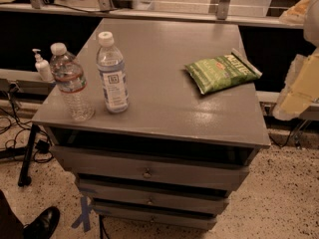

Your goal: Move blue plastic bottle near green jalapeno chip bag

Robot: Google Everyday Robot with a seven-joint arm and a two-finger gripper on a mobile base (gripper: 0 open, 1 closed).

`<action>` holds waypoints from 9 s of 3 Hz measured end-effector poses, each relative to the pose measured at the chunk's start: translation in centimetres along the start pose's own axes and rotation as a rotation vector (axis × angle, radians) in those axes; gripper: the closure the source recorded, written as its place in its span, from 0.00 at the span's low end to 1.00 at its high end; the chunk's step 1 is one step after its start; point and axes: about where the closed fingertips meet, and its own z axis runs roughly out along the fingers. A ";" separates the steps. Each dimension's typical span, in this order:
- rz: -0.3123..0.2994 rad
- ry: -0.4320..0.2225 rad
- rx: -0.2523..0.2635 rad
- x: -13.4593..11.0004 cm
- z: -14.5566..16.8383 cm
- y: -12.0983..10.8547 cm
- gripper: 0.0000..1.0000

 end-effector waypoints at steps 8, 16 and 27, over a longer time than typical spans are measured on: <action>0.249 -0.788 -0.112 -19.9 11.5 1.7 0.00; 0.447 -1.153 -0.090 -25.8 21.4 -2.4 0.00; 0.500 -1.117 0.074 -18.6 13.5 -2.8 1.00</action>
Offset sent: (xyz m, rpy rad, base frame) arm 0.0255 0.0829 -0.0546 0.3456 -0.0491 0.0462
